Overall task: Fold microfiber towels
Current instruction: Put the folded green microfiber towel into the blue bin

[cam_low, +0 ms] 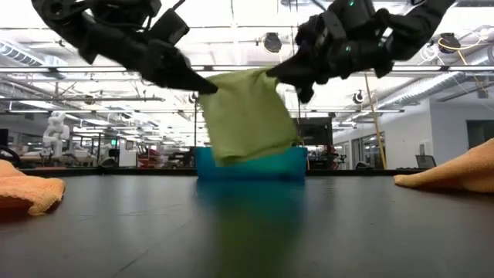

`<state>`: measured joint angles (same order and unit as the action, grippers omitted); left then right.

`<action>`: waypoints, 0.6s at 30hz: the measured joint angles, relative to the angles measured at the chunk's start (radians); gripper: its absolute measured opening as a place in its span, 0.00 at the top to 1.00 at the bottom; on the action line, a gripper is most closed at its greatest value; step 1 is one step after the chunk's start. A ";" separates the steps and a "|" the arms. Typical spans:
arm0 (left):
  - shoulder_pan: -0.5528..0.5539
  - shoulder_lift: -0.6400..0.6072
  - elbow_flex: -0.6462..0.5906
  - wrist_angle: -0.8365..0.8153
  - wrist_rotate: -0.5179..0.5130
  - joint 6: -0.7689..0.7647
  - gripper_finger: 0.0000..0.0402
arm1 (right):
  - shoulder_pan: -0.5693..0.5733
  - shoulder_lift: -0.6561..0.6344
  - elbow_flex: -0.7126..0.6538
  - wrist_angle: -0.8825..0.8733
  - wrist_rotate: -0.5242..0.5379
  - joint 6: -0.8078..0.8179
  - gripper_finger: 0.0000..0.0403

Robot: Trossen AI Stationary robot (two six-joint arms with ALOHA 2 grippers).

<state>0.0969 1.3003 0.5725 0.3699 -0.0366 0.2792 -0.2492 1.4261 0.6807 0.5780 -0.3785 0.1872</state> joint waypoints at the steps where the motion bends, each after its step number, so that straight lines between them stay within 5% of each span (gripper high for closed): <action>1: 0.014 0.000 0.015 0.003 -0.008 0.009 0.99 | -0.017 -0.029 0.000 -0.023 0.014 -0.017 1.00; 18: 0.212 0.018 0.281 -0.218 -0.006 0.172 0.95 | -0.217 -0.101 0.003 -0.010 0.060 -0.077 1.00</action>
<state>0.3084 1.3182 0.8535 0.1518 -0.0429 0.4513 -0.4663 1.3251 0.6834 0.5676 -0.3184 0.1101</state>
